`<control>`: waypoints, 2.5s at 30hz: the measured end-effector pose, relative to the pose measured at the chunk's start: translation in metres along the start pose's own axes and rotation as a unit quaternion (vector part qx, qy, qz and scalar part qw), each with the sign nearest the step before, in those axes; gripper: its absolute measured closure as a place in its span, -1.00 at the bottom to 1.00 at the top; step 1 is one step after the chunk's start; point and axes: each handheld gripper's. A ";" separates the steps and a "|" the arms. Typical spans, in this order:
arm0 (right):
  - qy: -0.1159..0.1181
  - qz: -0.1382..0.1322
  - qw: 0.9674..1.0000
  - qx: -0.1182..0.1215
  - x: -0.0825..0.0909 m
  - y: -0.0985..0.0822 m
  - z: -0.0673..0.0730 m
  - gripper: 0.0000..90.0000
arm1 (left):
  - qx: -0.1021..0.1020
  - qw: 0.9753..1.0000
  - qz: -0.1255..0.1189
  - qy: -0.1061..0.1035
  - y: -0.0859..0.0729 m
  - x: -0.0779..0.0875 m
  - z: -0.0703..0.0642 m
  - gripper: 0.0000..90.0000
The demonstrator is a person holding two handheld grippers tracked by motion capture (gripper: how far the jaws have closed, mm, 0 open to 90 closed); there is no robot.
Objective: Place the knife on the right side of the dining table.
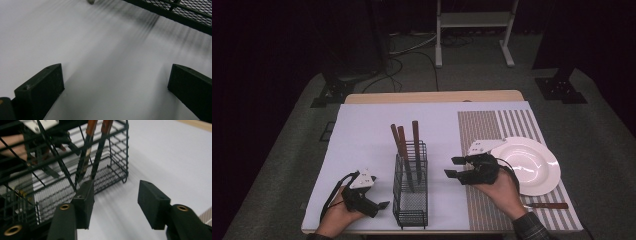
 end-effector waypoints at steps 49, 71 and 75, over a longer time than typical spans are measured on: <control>0.080 -0.071 0.994 -0.004 -0.056 0.117 0.007 0.08 | -0.001 1.000 -0.001 0.000 0.000 0.000 0.000 -1.00; 0.103 -0.065 0.993 0.002 -0.056 0.117 0.004 0.62 | 0.000 1.000 -0.001 0.000 0.000 0.000 0.000 -1.00; 0.110 -0.064 0.992 0.001 -0.055 0.117 0.006 0.64 | 0.000 1.000 -0.002 0.001 0.000 0.000 0.000 -1.00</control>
Point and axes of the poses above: each handheld gripper's, and its own axes: x roughly backward along the jaws, y roughly out of its top, z roughly to its left, and after that the axes turned 15 degrees about -x, right-handed
